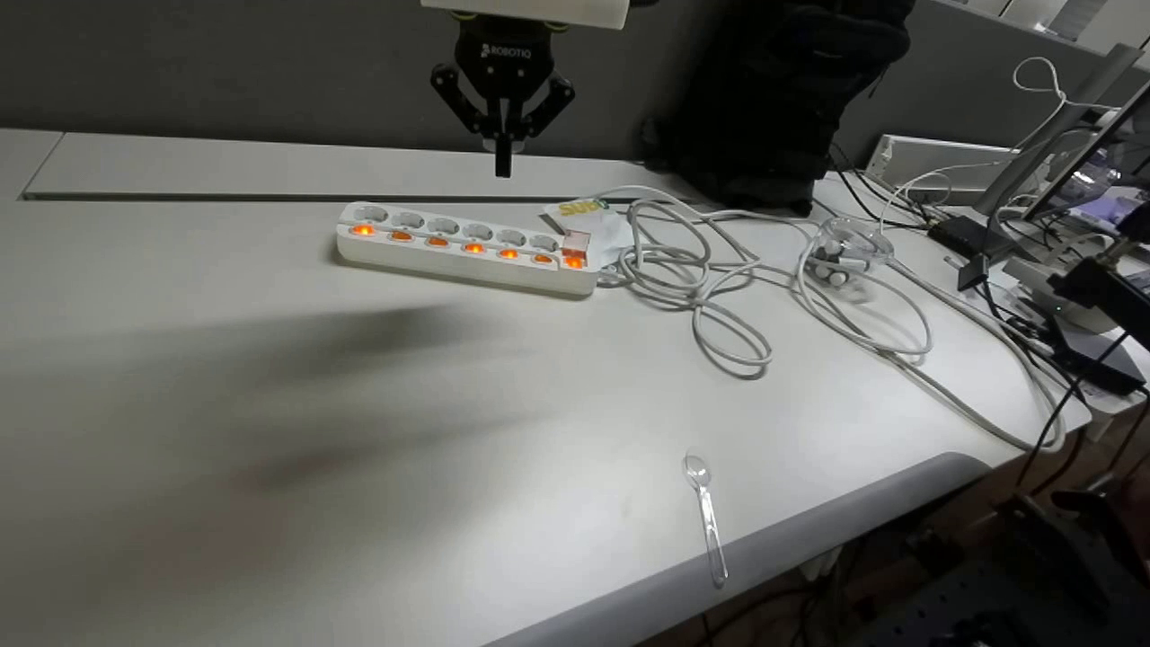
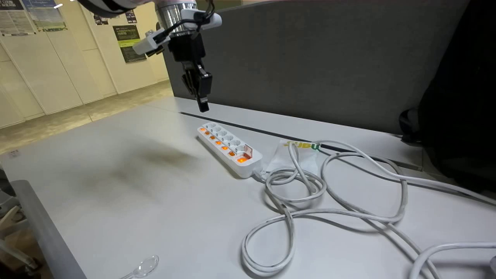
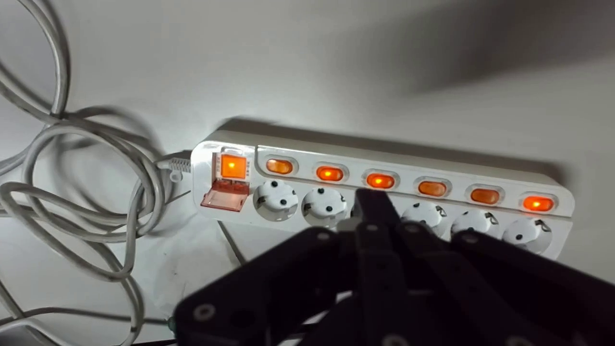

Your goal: Turn on the third switch from the left of the extension cord

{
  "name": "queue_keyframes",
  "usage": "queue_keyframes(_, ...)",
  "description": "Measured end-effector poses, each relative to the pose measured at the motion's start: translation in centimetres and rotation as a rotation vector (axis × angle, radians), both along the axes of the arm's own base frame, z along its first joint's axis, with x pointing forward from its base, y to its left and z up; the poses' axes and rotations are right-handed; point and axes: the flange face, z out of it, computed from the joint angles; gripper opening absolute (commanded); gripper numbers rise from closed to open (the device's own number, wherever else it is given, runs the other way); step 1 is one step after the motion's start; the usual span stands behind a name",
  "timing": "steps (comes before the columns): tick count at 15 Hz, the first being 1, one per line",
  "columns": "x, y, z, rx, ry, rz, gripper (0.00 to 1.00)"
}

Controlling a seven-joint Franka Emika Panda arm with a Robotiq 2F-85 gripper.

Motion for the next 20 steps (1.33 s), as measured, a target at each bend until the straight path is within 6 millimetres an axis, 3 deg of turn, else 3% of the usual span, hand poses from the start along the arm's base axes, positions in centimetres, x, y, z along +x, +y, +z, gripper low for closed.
queue_keyframes(4,1.5,0.8,-2.5,-0.004,0.013,0.008,0.00)
queue_keyframes(13,2.8,5.2,-7.4,0.002,0.044,0.066,0.00)
queue_keyframes(20,3.5,5.2,-9.5,0.012,0.041,0.052,0.00)
